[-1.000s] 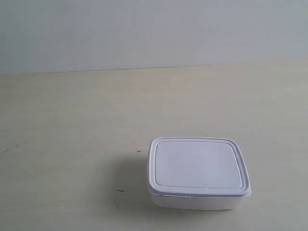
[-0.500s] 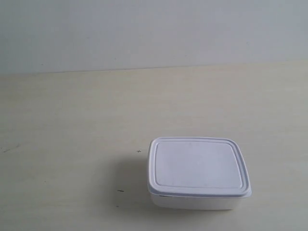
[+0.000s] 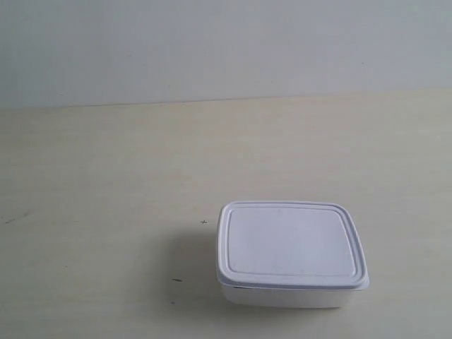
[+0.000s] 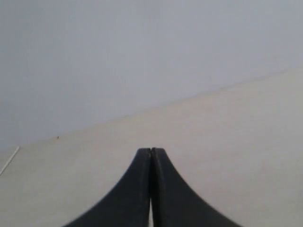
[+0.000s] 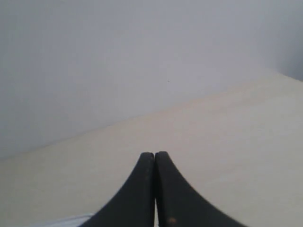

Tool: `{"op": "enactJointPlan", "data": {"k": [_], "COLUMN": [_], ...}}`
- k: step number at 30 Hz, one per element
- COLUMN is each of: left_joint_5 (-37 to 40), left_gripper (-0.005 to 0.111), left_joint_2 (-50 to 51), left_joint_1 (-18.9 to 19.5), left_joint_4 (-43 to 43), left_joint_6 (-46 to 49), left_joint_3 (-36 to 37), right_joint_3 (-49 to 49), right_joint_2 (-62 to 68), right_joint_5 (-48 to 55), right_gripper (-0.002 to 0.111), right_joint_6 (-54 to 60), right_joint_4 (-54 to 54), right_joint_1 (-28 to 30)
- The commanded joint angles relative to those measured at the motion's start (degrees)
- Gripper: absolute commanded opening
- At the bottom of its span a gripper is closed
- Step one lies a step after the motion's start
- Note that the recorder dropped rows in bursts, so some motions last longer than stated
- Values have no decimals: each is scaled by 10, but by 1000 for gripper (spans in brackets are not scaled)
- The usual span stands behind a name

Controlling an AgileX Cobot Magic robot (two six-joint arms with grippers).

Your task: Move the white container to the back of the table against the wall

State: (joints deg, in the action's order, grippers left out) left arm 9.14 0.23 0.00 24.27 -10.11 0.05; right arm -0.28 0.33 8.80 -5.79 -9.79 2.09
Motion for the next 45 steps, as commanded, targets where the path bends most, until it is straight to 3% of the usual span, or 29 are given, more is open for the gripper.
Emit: {"op": "enactJointPlan", "data": {"k": [1,5,8,12,17,26,30,36,40,45], "left_joint_5": [-86,-139,-182,-244,-322,-428,-436,-506,-579,-590], "left_gripper": [0,0,0,0,0,0,0,0,0,0], "left_joint_2": [-2,-2,-2,-2,-2,67,139,260,340,390], "left_joint_1": [0,0,0,0,0,0,0,0,0,0], "left_joint_4": [5,5,5,5,21,245,344,418,462,515], "left_joint_6": [-1,-12,-104,-284,-345,-596,-713,-794,-826,-886], "left_joint_3": [-1,-1,-1,-1,-1,-26,-85,-155,-194,-241], "right_joint_3": [3,3,3,3,-71,-184,-209,-236,-264,-309], "right_joint_2": [-3,-3,-3,-3,-3,-3,10,84,141,192], "right_joint_5": [-50,-106,-103,-88,-24,105,145,206,225,246], "right_gripper": [0,0,0,0,0,0,0,0,0,0], "right_joint_6": [-3,-33,-44,-37,27,87,211,379,395,408], "right_joint_4": [-144,-280,-351,-353,-301,-314,-409,-560,-565,-558], "right_joint_1": [-1,-1,-1,-1,-1,-1,-1,-1,-1,-1]}}
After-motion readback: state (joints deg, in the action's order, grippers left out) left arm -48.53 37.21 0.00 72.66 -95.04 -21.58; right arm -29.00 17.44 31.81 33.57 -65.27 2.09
